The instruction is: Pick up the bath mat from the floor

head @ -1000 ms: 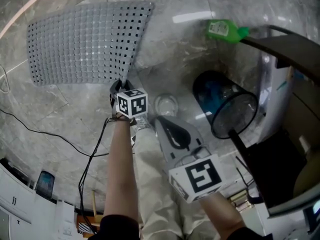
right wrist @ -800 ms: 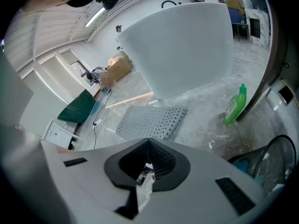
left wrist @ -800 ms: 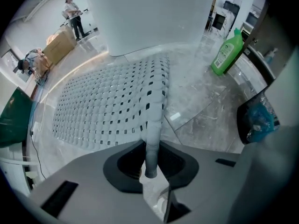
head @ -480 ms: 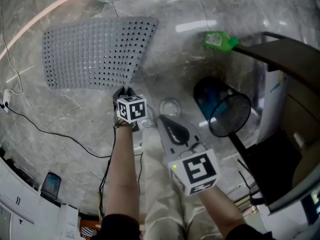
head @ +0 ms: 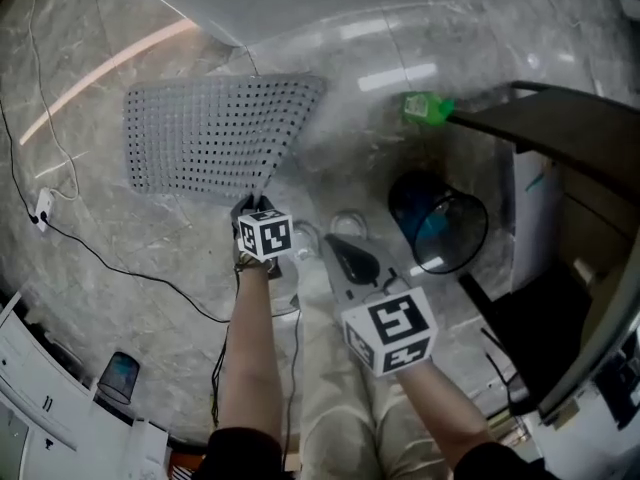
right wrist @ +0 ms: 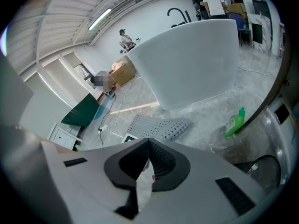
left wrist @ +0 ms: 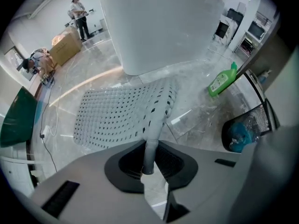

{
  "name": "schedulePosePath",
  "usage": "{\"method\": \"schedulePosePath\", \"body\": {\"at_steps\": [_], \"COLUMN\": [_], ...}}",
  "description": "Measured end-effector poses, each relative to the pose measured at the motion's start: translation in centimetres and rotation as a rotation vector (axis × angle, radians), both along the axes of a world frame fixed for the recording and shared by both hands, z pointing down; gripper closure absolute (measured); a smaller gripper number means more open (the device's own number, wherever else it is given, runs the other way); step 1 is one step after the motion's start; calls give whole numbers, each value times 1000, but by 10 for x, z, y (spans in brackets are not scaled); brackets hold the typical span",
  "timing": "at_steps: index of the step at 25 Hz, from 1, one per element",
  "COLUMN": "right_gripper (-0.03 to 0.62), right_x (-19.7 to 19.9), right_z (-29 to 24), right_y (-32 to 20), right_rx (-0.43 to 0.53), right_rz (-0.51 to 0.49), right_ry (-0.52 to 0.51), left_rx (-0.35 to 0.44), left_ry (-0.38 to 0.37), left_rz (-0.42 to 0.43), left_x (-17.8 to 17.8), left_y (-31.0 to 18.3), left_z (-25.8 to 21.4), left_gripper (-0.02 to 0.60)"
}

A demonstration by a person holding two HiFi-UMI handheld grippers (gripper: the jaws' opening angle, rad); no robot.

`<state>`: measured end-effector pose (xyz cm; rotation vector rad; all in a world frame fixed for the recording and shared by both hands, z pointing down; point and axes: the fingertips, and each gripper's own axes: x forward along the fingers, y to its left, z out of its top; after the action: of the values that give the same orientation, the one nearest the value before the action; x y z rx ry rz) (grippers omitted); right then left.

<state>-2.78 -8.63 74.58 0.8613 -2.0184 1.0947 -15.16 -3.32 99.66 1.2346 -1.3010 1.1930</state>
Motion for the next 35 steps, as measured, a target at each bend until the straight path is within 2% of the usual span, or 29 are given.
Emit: {"method": "schedulePosePath", "body": {"at_steps": [8,16,21,27,35], "right_gripper": [582,582,582,582,582], "right_x": [-1,-1,1,2,5], "right_z": [-46,-95,-129,-164,-214], "right_y": [-9,-9,-9,-11,-9], "right_rx": [4,17,-1,27,75], "right_rz": [14,-23,-4,-20,-64], "right_ry": [-18,3,-19,-14,-5], "left_rx": [22,21,19,31,59], "left_ry": [14,71,96,108,109], "left_rz": [-9,-16,6,28,14], "left_x": [-5,15,24,22,17], "left_y": [-10,-5,-2,3,10], "left_z": [-57,-114,-153,-197,-263], "left_gripper": [529,529,531,531,531]}}
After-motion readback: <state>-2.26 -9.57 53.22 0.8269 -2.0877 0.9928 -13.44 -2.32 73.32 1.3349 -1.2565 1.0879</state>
